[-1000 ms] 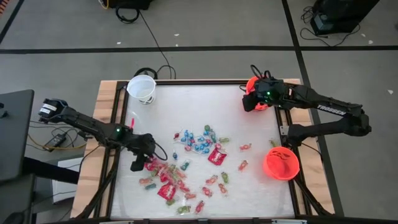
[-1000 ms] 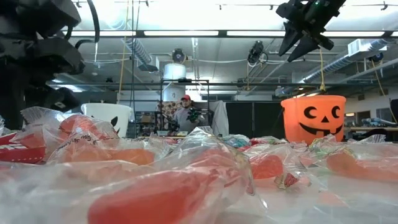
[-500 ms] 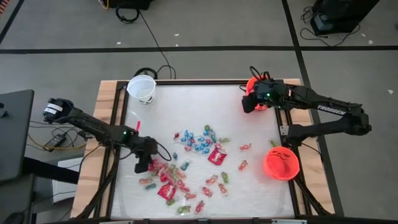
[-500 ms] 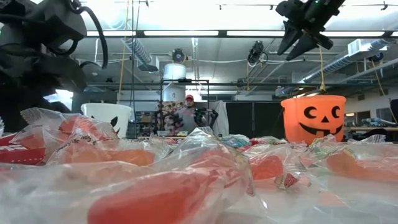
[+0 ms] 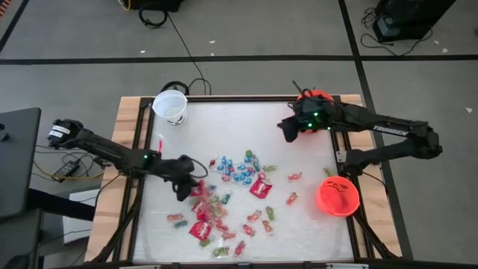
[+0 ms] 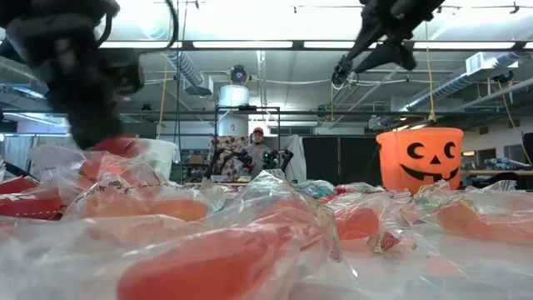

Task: Sort candy by brand, put in halloween buckets
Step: Put the red candy into the top orange bucket

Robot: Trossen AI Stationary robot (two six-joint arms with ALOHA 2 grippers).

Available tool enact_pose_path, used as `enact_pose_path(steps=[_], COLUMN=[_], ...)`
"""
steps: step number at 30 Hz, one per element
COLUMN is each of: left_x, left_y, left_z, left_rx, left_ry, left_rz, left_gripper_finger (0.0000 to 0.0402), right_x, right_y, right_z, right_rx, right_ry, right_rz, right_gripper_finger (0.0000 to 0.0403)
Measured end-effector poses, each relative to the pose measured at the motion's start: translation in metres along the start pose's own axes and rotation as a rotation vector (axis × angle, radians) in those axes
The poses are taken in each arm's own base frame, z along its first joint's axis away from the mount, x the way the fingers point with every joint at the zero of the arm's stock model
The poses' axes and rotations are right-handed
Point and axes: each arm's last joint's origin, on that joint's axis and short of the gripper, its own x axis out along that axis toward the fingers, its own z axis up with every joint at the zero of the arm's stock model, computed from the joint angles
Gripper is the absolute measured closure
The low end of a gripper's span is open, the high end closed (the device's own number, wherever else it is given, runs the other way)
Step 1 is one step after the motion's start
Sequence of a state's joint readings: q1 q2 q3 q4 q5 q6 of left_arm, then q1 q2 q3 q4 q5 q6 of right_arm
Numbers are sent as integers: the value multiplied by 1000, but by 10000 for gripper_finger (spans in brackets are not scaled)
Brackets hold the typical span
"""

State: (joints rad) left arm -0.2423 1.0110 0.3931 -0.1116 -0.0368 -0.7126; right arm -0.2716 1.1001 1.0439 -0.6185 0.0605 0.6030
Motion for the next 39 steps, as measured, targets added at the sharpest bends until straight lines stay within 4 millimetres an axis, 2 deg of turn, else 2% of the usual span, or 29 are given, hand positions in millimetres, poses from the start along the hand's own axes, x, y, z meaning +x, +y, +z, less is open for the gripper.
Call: enact_pose_path(steps=[6,12,16,21,24,26,32,36,39], left_x=[-15,-31,-35,-37,-39,-40,-37,-34,-29], left_y=[-14,-28,-33,-36,-35,-35,-41,-45,-49], left_z=[32,60,69,77,82,83,92,97,103], left_rx=[-49,-8,27,7,-3,57,118,138,139], left_ry=[-381,-686,-686,-713,-781,-789,-803,-799,-818], left_rz=[-109,-250,-204,-79,38,92,138,149,139], left_gripper_finger=[400,401,401,401,401,401,401,401,401], right_x=[32,54,62,77,90,97,111,115,118], right_y=[30,63,77,95,99,102,107,104,103], right_z=[1,4,4,-5,-14,-18,-19,-19,-20], right_rx=[-46,-10,-11,-50,14,27,85,73,76], right_ry=[17,-113,-171,-148,-93,-90,-157,-168,-169], right_rz=[239,415,504,641,639,647,633,608,590], right_gripper_finger=[233,233,233,224,209,198,172,174,195])
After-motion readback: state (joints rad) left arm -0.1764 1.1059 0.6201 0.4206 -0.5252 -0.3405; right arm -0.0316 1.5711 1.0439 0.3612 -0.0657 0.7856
